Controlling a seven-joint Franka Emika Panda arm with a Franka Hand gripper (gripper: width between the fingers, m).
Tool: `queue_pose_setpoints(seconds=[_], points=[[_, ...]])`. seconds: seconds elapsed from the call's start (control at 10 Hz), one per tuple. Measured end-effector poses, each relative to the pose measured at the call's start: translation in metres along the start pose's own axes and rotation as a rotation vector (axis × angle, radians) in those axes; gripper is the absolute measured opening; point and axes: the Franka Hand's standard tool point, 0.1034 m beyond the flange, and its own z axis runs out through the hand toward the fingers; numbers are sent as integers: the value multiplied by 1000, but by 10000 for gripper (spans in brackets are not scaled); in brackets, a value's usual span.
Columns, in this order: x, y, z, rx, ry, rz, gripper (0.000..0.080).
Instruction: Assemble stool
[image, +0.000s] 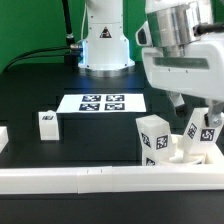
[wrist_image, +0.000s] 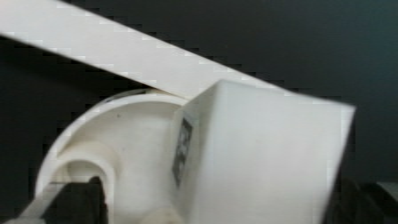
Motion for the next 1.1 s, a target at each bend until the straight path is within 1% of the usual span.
queue_pose_setpoints(seconds=[0.1,0.4,0.5,0.6,0.7,0.8,0.9,1.1], points=[[-1,-1,-1,2,0,-58,646],[0,0,1,-2,0,-68,649],[0,0,1,-3,1,-192,649],[-3,-7,-7,-19,-12,-364,649],[-5,-12,-10,-31,-12,-581,649],[-11,-15,-12,-64,-35,-753,649],[-13,-21,-11,-35,3,-783,649],[-12,-18,-9,-38,1,-888,649]])
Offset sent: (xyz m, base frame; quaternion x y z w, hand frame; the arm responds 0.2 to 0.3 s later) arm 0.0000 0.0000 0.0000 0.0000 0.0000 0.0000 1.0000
